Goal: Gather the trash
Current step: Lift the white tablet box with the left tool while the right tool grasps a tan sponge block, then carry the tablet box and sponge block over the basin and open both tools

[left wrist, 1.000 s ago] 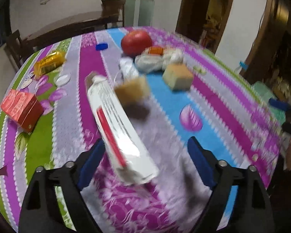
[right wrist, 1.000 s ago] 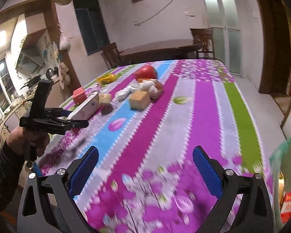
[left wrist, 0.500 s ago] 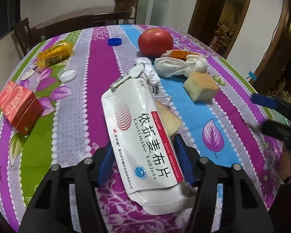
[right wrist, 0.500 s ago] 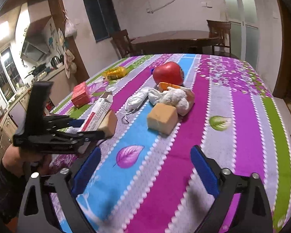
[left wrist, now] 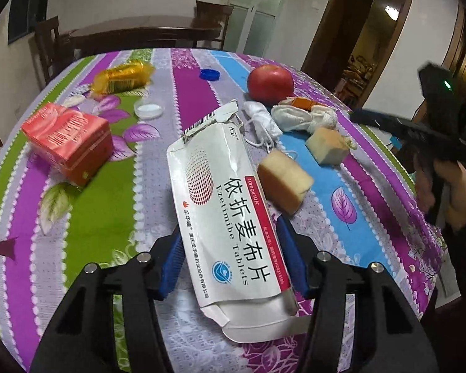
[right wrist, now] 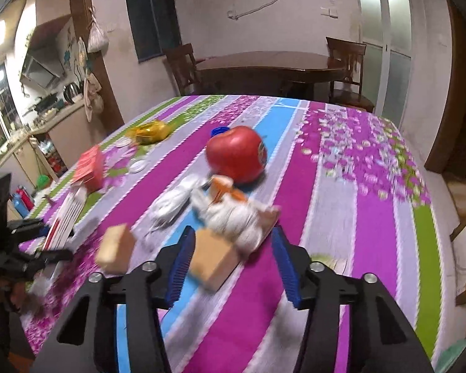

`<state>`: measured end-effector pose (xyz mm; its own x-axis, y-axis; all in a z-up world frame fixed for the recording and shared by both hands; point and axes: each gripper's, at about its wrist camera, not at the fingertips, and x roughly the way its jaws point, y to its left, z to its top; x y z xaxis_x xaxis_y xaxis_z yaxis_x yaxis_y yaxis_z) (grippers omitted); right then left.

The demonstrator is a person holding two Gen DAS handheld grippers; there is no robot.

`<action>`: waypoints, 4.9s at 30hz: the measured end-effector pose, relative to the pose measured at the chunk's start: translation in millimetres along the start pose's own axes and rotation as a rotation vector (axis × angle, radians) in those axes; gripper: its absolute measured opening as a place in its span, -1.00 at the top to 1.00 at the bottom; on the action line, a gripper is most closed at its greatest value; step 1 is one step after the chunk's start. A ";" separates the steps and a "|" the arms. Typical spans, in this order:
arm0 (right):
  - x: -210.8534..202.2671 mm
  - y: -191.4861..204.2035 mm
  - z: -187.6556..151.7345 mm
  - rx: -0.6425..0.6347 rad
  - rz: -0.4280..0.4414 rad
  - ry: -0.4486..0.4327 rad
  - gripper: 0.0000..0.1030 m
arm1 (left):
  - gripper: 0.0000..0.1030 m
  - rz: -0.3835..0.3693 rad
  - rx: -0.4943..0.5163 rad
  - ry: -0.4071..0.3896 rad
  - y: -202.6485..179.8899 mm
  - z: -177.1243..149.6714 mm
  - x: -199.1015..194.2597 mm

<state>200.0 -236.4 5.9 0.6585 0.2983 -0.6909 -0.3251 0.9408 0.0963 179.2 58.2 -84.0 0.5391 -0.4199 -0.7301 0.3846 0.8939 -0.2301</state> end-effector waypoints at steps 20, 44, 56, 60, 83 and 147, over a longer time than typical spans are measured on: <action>49.9 41.5 -21.3 0.121 -0.022 0.132 -0.18 | -0.06 -0.012 -0.016 0.028 -3.8 5.8 17.0; -132.3 73.7 -103.6 -0.036 -0.125 -0.238 0.19 | -0.06 0.034 0.004 -0.247 -63.6 1.5 -63.2; -258.2 11.3 -122.1 -0.001 -0.333 -0.384 0.20 | -0.06 -0.147 0.222 -0.255 -210.3 32.5 -40.6; -293.7 -22.7 -132.7 0.045 -0.415 -0.394 0.19 | -0.05 -0.197 0.285 -0.237 -261.2 40.7 -27.6; -403.8 -252.6 -233.7 0.335 -0.626 -0.170 0.19 | -0.06 -0.396 0.544 0.021 -470.3 52.0 81.9; -333.7 -282.3 -273.8 0.490 -0.624 -0.057 -0.47 | -0.76 -0.260 0.567 0.141 -507.5 32.9 143.9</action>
<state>-113.8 -645.7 13.1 0.6587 -0.3117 -0.6848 0.4421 0.8968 0.0170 86.2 -461.1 -51.1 0.2863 -0.5528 -0.7826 0.8473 0.5275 -0.0626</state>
